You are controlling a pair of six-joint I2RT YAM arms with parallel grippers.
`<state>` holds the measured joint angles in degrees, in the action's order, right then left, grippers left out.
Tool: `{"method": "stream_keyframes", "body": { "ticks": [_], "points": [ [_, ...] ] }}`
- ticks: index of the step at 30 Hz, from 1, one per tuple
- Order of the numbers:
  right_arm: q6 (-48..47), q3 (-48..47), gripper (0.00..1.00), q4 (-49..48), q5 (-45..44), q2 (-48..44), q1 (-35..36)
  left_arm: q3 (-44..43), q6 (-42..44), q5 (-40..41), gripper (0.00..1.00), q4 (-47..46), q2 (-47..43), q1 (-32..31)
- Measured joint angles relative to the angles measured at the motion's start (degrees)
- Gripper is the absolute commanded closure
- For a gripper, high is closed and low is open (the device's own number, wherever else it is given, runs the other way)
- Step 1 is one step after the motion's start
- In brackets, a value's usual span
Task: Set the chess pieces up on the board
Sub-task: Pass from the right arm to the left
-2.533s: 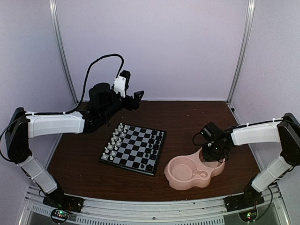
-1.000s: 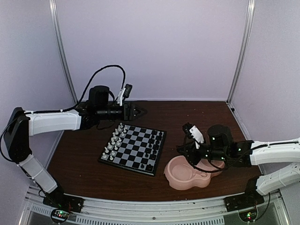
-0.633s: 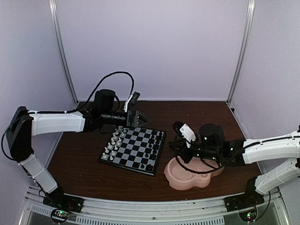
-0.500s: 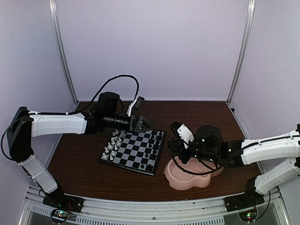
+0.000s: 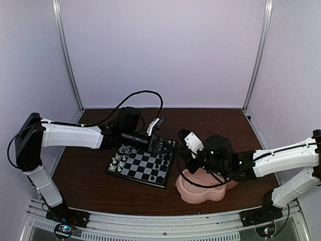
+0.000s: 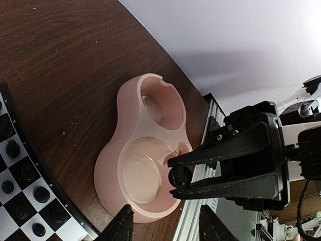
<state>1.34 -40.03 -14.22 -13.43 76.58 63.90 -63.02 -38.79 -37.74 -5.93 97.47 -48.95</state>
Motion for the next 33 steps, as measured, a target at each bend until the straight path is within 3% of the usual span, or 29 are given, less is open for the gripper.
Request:
{"method": "stream_keyframes", "body": {
  "ticks": [9, 30, 33],
  "points": [
    [-0.1, -0.6, 0.89, -0.1, -0.3, 0.1, 0.8, -0.5, 0.1, -0.2, 0.59, 0.0, 0.8, -0.8],
    [-1.6, -3.2, 0.88, 2.1, -2.8, 2.6, 3.3, -0.5, -2.2, -3.0, 0.78, -3.4, 1.5, -0.8],
    [-1.6, -3.2, 0.87, 2.1, -3.3, 2.6, 3.3, -0.5, -2.3, -3.0, 0.89, -3.5, 1.5, -0.8]
  ]
}}
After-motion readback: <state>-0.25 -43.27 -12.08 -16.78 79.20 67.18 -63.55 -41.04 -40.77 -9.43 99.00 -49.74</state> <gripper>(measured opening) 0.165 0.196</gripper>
